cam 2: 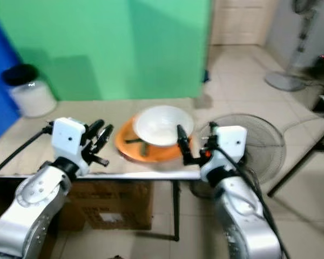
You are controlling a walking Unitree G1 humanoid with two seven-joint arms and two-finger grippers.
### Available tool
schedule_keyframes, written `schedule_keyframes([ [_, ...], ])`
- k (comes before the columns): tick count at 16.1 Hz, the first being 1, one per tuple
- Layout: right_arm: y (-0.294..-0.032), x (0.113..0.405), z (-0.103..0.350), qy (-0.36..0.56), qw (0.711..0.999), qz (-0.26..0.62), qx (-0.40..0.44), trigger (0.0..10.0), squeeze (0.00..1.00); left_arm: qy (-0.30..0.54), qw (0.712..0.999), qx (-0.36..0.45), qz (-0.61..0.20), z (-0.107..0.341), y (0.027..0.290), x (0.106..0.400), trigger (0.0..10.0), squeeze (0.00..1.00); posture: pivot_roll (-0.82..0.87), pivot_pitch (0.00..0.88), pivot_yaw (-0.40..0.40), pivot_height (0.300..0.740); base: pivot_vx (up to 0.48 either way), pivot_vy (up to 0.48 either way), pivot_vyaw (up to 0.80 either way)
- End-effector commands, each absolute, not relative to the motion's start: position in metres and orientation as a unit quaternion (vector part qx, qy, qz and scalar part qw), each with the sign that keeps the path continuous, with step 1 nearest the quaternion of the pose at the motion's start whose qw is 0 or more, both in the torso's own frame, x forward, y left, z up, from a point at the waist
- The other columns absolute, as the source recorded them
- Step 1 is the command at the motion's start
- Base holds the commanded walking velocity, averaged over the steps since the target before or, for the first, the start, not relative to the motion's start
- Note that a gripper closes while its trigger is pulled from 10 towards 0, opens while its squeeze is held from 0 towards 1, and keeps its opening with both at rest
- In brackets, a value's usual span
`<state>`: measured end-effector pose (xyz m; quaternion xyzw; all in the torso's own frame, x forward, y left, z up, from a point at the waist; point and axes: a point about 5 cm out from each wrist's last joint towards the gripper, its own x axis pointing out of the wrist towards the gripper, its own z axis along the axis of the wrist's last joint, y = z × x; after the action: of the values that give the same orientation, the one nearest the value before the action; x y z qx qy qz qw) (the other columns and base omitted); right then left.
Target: Setting the table
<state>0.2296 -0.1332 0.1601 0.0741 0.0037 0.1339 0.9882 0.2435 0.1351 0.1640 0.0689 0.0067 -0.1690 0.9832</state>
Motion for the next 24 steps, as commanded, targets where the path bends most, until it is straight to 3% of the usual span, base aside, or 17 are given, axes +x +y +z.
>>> schedule_keyframes([
  [1, -0.135, 0.231, 0.162, 0.001, 0.989, 0.133, 0.070, 10.0, 0.00, 0.001, 0.982, 0.070, -0.173, 0.167, 0.134, 0.244, 10.0, 0.00, 0.10, 0.000, 0.054, 0.740, 0.322, 0.000, 0.00],
  [4, -0.139, 0.237, 0.165, 0.001, 0.988, 0.131, 0.084, 10.0, 0.00, -0.002, 0.978, 0.069, -0.196, 0.167, 0.132, 0.242, 10.0, 0.00, 0.11, 0.000, 0.053, 0.740, 0.180, 0.000, 0.00],
  [5, -0.143, 0.241, 0.168, -0.002, 0.987, 0.124, 0.106, 10.0, 0.68, 0.002, 0.975, 0.072, -0.211, 0.166, 0.131, 0.240, 10.0, 0.00, 0.11, 0.000, 0.052, 0.740, 0.000, 0.000, 0.00],
  [6, -0.146, 0.244, 0.170, -0.001, 0.985, 0.115, 0.125, 10.0, 1.00, 0.002, 0.973, 0.070, -0.218, 0.166, 0.130, 0.239, 10.0, 0.00, 0.11, 0.000, 0.053, 0.740, 0.000, 0.000, 0.00],
  [9, -0.157, 0.261, 0.169, 0.055, 0.973, 0.120, 0.188, 10.0, 1.00, 0.013, 0.951, 0.069, -0.300, 0.166, 0.121, 0.234, 10.0, 0.00, 0.09, 0.000, 0.067, 0.740, 0.000, 0.000, 0.00],
  [13, -0.156, 0.276, 0.163, 0.138, 0.957, 0.152, 0.204, 10.0, 1.00, 0.037, 0.915, 0.070, -0.395, 0.164, 0.112, 0.227, 10.0, 0.00, 0.09, 0.000, 0.067, 0.740, 0.000, 0.000, 0.00],
  [15, -0.157, 0.282, 0.154, 0.197, 0.953, 0.146, 0.178, 10.0, 0.00, 0.042, 0.905, 0.068, -0.419, 0.165, 0.113, 0.225, 10.0, 0.00, 0.09, 0.000, 0.064, 0.740, 0.000, 0.000, 0.00],
  [18, -0.159, 0.284, 0.147, 0.273, 0.941, 0.138, 0.146, 10.0, 0.00, 0.050, 0.895, 0.070, -0.437, 0.164, 0.113, 0.221, 10.0, 0.00, 0.10, 0.000, 0.062, 0.740, 0.000, 0.000, 0.00],
  [21, -0.160, 0.286, 0.145, 0.311, 0.924, 0.129, 0.178, 10.0, 0.00, 0.058, 0.889, 0.072, -0.448, 0.162, 0.113, 0.219, 10.0, 0.00, 0.10, 0.000, 0.061, 0.740, 0.000, 0.000, 0.00],
  [22, -0.158, 0.286, 0.146, 0.312, 0.920, 0.133, 0.198, 7.7, 0.00, 0.060, 0.888, 0.073, -0.450, 0.161, 0.113, 0.219, 10.0, 0.00, 0.10, 0.000, 0.063, 0.740, 0.000, 0.000, 0.00],
  [23, -0.158, 0.287, 0.145, 0.314, 0.914, 0.127, 0.225, 3.6, 0.00, 0.062, 0.888, 0.077, -0.449, 0.159, 0.113, 0.219, 10.0, 0.00, 0.09, 0.000, 0.064, 0.740, 0.000, 0.000, 0.00],
  [24, -0.159, 0.287, 0.144, 0.318, 0.908, 0.121, 0.244, 2.4, 0.00, 0.064, 0.887, 0.080, -0.450, 0.158, 0.112, 0.219, 10.0, 0.00, 0.09, 0.000, 0.064, 0.740, 0.000, 0.000, 0.00],
])
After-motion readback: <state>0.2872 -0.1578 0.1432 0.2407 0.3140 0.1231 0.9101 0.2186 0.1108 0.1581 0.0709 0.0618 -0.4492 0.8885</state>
